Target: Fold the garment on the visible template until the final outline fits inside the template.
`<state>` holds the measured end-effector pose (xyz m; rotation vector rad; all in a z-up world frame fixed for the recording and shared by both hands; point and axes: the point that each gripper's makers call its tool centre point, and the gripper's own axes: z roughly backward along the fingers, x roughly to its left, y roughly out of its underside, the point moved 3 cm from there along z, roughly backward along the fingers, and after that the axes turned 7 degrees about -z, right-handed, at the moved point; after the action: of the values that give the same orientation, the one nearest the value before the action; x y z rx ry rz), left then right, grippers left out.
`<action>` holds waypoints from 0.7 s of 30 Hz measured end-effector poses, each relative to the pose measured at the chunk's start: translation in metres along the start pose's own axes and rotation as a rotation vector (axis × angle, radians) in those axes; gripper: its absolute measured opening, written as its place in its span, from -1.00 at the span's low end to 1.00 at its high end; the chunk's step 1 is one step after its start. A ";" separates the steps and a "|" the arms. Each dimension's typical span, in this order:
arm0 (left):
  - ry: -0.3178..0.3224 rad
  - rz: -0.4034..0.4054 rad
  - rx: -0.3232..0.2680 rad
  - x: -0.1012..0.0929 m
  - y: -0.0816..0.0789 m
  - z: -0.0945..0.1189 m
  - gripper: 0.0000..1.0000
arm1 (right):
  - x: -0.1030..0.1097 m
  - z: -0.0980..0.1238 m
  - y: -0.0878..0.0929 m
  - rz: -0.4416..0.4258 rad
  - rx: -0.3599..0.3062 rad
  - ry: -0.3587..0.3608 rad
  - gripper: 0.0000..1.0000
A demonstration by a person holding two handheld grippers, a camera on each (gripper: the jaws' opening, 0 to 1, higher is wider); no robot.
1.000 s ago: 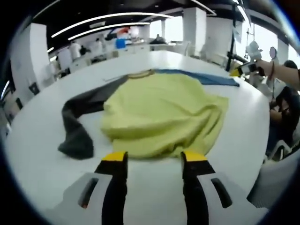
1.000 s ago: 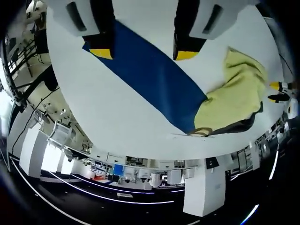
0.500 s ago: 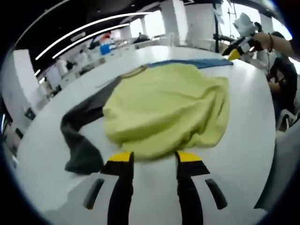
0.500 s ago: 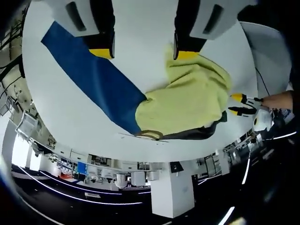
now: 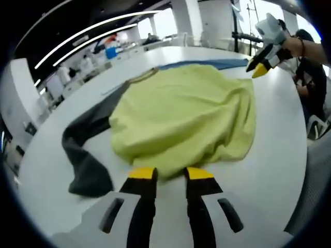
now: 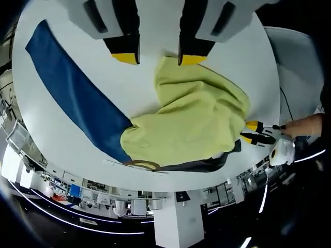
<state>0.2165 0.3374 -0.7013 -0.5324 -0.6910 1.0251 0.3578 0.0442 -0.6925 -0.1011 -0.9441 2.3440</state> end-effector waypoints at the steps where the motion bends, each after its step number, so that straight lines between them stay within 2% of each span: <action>1: 0.002 0.000 0.001 0.000 0.000 0.000 -0.71 | 0.000 -0.002 0.000 -0.002 -0.005 0.008 -0.60; 9: 0.014 -0.012 -0.001 0.000 0.000 -0.005 -0.89 | 0.006 -0.013 0.001 -0.009 0.003 0.011 -0.82; 15: 0.010 0.032 -0.006 0.004 0.000 -0.008 -0.98 | 0.007 -0.016 0.001 -0.013 0.000 0.016 -0.99; 21: 0.004 0.075 -0.022 0.005 -0.004 -0.004 -1.00 | 0.008 -0.018 0.004 -0.012 0.006 0.017 -1.00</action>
<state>0.2234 0.3404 -0.7001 -0.5827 -0.6833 1.0868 0.3539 0.0573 -0.7074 -0.1124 -0.9268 2.3309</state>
